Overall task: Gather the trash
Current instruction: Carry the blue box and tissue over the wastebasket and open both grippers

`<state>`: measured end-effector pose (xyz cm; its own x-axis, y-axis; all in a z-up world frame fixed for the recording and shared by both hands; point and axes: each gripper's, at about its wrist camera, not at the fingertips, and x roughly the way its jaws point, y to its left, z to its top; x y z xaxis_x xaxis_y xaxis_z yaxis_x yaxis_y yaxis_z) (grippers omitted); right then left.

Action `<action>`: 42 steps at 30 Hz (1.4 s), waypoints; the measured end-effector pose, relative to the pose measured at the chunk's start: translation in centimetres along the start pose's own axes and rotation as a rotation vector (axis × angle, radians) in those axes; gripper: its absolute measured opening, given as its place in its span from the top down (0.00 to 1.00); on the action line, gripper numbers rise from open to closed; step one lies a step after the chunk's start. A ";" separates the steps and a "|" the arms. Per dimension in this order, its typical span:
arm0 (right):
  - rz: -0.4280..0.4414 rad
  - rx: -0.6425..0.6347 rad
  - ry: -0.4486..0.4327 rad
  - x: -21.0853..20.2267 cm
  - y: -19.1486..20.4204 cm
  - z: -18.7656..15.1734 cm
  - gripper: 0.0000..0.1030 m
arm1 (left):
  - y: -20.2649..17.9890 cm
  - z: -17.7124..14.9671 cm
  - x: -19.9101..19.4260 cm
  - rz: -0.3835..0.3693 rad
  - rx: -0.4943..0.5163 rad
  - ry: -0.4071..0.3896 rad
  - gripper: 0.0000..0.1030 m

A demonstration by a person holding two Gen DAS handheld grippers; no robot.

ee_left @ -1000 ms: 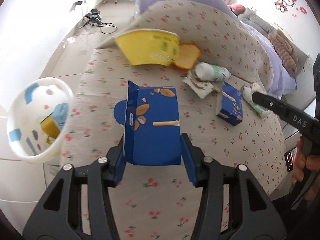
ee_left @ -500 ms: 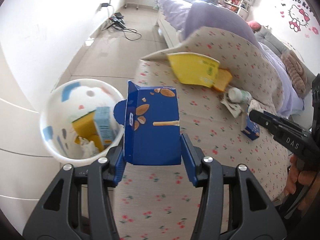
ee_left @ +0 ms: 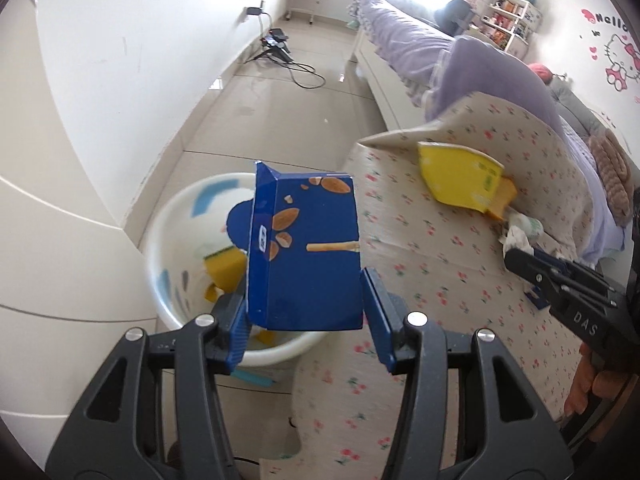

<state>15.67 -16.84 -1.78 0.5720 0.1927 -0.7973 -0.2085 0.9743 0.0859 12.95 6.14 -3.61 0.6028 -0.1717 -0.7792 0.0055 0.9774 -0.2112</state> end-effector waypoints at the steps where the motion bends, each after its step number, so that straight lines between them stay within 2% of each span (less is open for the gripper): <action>1: 0.005 -0.001 0.003 0.4 0.4 0.2 0.77 | 0.5 0.2 0.1 0.005 -0.007 -0.003 0.49; 10: 0.041 -0.017 0.011 2.6 3.4 1.4 0.77 | 3.1 1.0 1.1 0.055 -0.027 -0.019 0.47; 13: 0.053 -0.008 0.020 3.2 4.0 1.7 0.77 | 3.8 1.1 1.0 0.069 -0.048 -0.020 0.35; 14: 0.057 -0.004 0.022 3.4 4.1 1.7 0.77 | 4.1 1.2 1.0 0.074 -0.054 -0.015 0.22; 15: 0.065 0.003 0.027 3.7 4.3 1.9 0.77 | 4.4 1.2 0.8 0.092 -0.066 -0.005 0.13; 21: 0.102 0.025 0.040 4.5 5.1 2.7 0.77 | 5.9 0.4 0.1 0.172 -0.095 0.032 0.01; 24: 0.121 0.028 0.046 5.1 5.8 3.0 0.77 | 6.9 0.1 -0.4 0.201 -0.107 0.038 0.01; 29: 0.158 0.021 0.069 6.6 7.6 3.1 0.77 | 8.7 -0.4 -1.2 0.203 -0.157 0.044 0.01; 36: 0.173 0.005 0.096 8.2 9.6 2.8 0.76 | 9.5 -0.6 -1.7 0.208 -0.172 0.045 0.01; 41: 0.205 -0.006 0.095 8.5 10.7 2.8 0.74 | 9.9 -0.8 -2.0 0.210 -0.175 0.048 0.01; 42: 0.216 -0.009 0.093 8.3 10.9 2.8 0.69 | 10.0 -0.8 -2.1 0.211 -0.176 0.048 0.01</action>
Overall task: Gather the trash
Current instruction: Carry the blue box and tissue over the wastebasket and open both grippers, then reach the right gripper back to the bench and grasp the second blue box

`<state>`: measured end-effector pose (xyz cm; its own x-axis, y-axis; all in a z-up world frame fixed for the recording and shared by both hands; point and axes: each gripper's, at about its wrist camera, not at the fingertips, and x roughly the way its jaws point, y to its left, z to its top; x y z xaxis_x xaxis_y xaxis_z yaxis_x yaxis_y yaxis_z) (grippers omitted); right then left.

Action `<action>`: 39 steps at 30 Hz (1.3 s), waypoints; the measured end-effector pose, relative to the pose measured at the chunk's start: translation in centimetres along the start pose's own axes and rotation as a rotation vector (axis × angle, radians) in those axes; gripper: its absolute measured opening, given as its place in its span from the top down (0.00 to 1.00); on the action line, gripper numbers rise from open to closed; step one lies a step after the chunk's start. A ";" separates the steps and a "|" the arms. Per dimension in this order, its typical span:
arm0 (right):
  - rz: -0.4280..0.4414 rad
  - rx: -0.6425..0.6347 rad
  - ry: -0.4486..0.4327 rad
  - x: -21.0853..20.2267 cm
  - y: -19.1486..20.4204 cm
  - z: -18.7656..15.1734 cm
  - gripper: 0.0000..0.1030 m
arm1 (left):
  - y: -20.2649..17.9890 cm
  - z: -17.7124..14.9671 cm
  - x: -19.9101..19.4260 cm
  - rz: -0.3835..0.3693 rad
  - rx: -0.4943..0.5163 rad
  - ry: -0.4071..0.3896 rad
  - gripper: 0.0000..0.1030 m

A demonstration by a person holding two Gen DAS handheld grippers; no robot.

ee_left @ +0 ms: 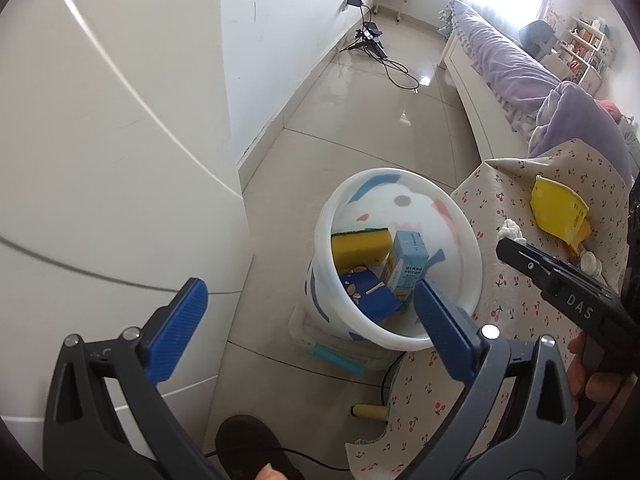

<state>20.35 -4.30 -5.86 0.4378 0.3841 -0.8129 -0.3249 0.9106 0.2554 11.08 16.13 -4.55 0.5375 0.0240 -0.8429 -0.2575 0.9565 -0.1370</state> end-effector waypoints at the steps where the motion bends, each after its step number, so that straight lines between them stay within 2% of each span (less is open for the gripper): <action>1: 0.007 0.000 0.001 0.0 0.1 0.0 0.63 | 0.1 0.0 -0.1 0.003 -0.003 -0.001 0.01; 2: 0.009 0.004 0.001 -0.1 0.2 0.0 0.38 | 0.2 0.0 -0.2 0.004 -0.006 -0.002 0.01; 3: 0.007 0.011 -0.012 -0.4 0.1 -0.1 0.24 | 0.2 0.0 -0.3 0.005 -0.010 -0.002 0.01; 4: 0.006 0.018 -0.029 -0.8 0.0 -0.1 0.22 | 0.3 0.0 -0.3 0.006 -0.014 -0.002 0.01; 15: -0.034 0.090 -0.051 -4.2 -3.1 -0.1 0.20 | -1.3 -0.3 -0.8 0.002 0.010 0.014 0.01; 26: -0.134 0.161 -0.045 -8.2 -7.4 -1.5 0.19 | -5.3 -0.4 -1.5 -0.047 0.070 0.013 0.01; 39: -0.250 0.294 -0.059 -12.4 -14.8 -3.8 0.19 | -11.2 -1.0 -1.8 -0.100 0.150 0.021 0.01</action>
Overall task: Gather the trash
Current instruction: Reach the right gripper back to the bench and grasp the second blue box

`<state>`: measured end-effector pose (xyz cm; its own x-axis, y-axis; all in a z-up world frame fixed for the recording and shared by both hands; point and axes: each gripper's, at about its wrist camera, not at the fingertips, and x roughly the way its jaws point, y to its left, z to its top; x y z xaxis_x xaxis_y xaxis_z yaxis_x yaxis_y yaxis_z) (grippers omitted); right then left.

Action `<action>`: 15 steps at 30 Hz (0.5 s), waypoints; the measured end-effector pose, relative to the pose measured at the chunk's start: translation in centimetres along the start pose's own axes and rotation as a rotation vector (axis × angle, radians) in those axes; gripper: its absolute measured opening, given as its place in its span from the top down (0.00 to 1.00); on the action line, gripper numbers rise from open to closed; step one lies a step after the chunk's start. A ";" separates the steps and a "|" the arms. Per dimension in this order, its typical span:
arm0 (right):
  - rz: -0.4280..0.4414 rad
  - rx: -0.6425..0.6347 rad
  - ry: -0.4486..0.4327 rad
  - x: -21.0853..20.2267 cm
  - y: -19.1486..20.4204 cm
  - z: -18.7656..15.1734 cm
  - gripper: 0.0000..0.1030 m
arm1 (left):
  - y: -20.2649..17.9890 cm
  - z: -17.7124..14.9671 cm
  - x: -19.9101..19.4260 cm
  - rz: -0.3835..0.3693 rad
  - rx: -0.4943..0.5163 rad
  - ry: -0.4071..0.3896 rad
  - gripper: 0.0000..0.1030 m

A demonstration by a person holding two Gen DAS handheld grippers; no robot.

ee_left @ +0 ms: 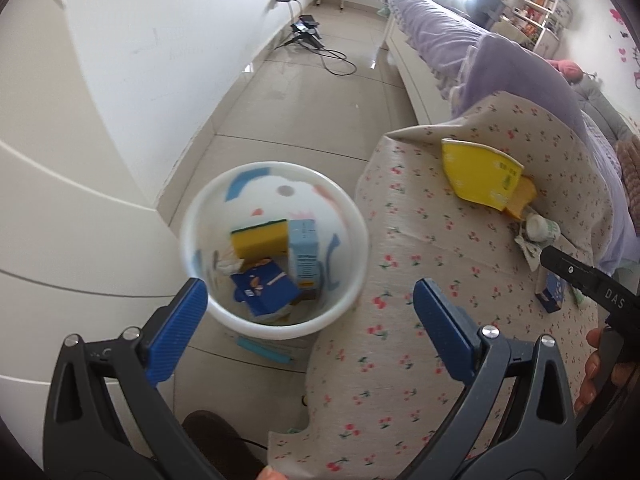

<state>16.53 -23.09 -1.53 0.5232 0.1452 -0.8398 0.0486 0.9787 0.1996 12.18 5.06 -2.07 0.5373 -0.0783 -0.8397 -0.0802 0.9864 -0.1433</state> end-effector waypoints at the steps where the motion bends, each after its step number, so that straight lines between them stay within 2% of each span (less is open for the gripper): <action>1: -0.008 0.010 -0.001 -0.1 -0.6 0.0 0.19 | -0.5 0.0 0.1 -0.004 0.007 0.000 0.01; 11: -0.161 0.153 -0.005 -0.2 -8.0 0.0 0.19 | -4.2 0.0 1.0 -0.017 0.048 0.011 0.01; 15: -0.179 0.217 0.025 0.9 -10.2 0.0 0.19 | -5.6 -0.1 1.4 -0.021 0.066 0.014 0.01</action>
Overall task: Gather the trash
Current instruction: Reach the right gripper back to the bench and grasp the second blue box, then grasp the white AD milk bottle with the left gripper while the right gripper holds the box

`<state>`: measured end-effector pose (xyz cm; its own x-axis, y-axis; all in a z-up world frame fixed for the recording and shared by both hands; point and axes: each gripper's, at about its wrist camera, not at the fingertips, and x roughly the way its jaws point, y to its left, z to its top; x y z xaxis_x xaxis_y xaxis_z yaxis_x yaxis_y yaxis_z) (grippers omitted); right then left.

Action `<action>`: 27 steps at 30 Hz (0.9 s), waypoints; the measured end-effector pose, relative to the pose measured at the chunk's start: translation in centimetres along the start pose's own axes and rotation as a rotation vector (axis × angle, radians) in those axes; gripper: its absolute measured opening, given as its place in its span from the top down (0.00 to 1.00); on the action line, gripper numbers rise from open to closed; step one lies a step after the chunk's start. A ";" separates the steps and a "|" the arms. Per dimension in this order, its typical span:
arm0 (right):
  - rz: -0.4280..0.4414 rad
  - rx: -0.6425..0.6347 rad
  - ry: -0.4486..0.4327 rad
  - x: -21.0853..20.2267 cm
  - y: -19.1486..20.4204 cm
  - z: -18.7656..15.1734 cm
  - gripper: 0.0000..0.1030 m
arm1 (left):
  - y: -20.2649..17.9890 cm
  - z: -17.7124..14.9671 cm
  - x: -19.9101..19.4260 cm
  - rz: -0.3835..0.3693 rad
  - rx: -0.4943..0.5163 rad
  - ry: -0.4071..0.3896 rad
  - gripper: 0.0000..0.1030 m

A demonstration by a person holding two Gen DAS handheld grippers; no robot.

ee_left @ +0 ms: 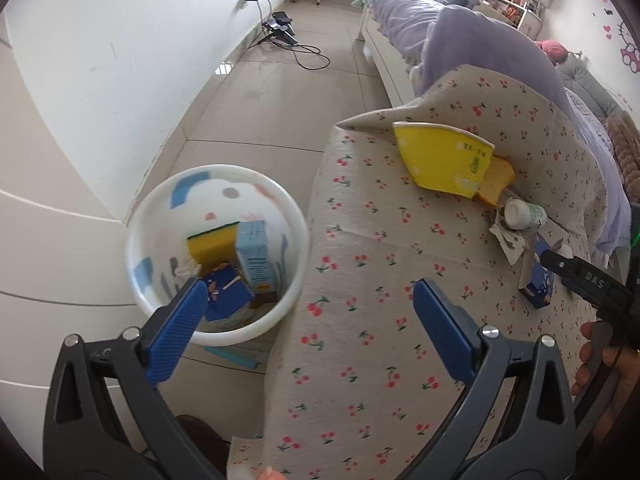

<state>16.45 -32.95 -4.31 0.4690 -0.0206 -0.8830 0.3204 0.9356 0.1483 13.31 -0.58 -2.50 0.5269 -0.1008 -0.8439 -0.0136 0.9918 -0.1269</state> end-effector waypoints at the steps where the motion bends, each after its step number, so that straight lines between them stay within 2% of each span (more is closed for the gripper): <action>1: -0.005 0.010 0.009 0.4 -0.2 0.0 0.19 | -0.4 0.0 0.2 -0.001 0.007 0.002 0.01; 10: -0.058 -0.028 0.068 3.0 -0.4 -0.3 0.19 | -3.2 -0.2 1.3 -0.015 0.066 0.009 0.01; 11: -0.056 -0.037 0.074 3.1 -0.5 -0.4 0.21 | -3.7 -0.1 1.4 -0.022 0.078 0.006 0.01; 12: -0.051 -0.042 0.077 3.1 -0.5 -0.4 0.31 | -4.0 -0.1 1.4 -0.028 0.088 0.003 0.01; 13: -0.044 -0.045 0.083 3.2 -0.6 -0.5 0.31 | -4.6 -0.1 1.5 -0.037 0.106 -0.001 0.01; 18: 0.017 -0.065 0.070 1.1 -1.9 -0.9 0.37 | -8.2 0.2 2.0 -0.067 0.216 -0.019 0.01; 27: 0.040 -0.116 -0.028 -4.7 -6.3 -2.3 0.37 | -16.2 1.1 3.8 -0.100 0.383 -0.027 0.01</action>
<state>10.35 -37.96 -2.09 0.5026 0.0096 -0.8644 0.2040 0.9704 0.1294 16.44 -16.94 -3.12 0.5320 -0.2017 -0.8223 0.3544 0.9351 -0.0001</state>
